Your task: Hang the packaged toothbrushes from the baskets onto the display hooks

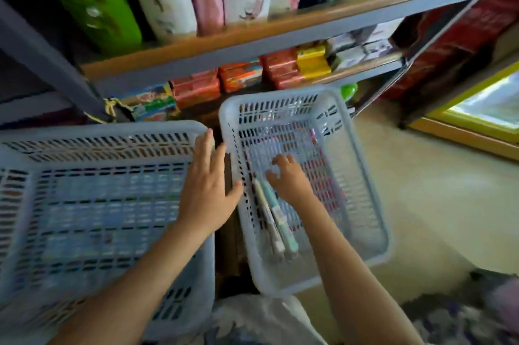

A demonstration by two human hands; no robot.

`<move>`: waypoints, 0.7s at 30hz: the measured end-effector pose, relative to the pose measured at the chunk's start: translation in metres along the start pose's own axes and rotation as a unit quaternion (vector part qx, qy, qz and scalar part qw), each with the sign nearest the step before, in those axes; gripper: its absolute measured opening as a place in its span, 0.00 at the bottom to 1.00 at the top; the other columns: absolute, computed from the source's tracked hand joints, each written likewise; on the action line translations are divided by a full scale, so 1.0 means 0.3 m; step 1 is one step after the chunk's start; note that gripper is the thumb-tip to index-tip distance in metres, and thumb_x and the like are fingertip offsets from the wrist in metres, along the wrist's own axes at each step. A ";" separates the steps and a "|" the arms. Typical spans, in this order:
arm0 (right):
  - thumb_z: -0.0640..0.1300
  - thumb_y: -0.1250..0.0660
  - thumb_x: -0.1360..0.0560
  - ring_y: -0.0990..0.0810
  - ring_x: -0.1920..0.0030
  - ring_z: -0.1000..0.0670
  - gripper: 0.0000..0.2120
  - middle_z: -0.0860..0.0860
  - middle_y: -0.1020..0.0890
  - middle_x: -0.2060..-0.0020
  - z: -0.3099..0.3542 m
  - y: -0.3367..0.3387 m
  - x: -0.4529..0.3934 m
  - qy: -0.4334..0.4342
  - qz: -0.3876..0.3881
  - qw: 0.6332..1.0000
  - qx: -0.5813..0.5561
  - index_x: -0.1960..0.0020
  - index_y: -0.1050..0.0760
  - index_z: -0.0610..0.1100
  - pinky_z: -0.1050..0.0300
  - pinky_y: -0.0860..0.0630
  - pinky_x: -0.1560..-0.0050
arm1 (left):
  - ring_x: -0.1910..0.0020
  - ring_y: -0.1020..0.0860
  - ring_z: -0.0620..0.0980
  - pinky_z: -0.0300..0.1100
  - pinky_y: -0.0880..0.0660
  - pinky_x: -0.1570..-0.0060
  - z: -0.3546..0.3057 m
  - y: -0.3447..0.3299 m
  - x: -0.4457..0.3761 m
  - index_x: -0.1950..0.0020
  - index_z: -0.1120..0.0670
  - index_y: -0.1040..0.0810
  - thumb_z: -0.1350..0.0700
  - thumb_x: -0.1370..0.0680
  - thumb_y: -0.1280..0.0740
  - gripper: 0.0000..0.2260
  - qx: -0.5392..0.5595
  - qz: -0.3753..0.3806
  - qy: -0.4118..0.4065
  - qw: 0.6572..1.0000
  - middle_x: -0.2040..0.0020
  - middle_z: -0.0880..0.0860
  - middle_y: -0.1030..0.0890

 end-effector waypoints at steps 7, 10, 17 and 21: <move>0.55 0.29 0.23 0.26 0.36 0.38 0.32 0.39 0.29 0.33 -0.105 -0.226 0.050 -0.106 0.082 0.990 0.048 0.29 0.36 0.38 0.44 0.23 0.44 | 0.18 0.55 0.55 0.54 0.50 0.21 0.014 -0.017 -0.017 0.21 0.58 0.40 0.50 0.20 0.34 0.31 -0.004 0.003 0.030 1.000 0.17 0.56 0.54; 0.54 0.29 0.23 0.24 0.37 0.40 0.31 0.40 0.26 0.35 -0.124 -0.233 0.046 -0.128 0.079 0.988 0.035 0.31 0.34 0.36 0.46 0.23 0.43 | 0.18 0.55 0.56 0.55 0.49 0.21 0.010 -0.018 -0.019 0.21 0.58 0.39 0.51 0.20 0.33 0.30 -0.004 0.004 0.036 0.999 0.17 0.55 0.54; 0.50 0.28 0.26 0.26 0.63 0.46 0.15 0.43 0.24 0.57 -0.086 -0.172 0.021 -0.107 0.091 0.990 -0.010 0.54 0.27 0.38 0.56 0.29 0.67 | 0.18 0.57 0.53 0.56 0.46 0.21 0.010 -0.009 -0.018 0.20 0.57 0.41 0.50 0.19 0.34 0.31 -0.011 0.013 0.051 0.999 0.17 0.53 0.57; 0.45 0.28 0.26 0.32 0.70 0.51 0.15 0.46 0.28 0.64 -0.010 0.018 0.021 -0.064 -0.013 0.990 -0.127 0.63 0.33 0.43 0.60 0.34 0.72 | 0.18 0.58 0.51 0.53 0.46 0.21 0.009 0.002 -0.019 0.19 0.56 0.41 0.47 0.18 0.36 0.31 -0.008 0.015 0.056 0.998 0.17 0.50 0.59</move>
Point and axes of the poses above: each hand's wrist, its own x-axis away from the middle knuckle, its own y-axis out of the back of the hand, z = x × y, the point moved 7 cm from there along -x, towards the middle knuckle
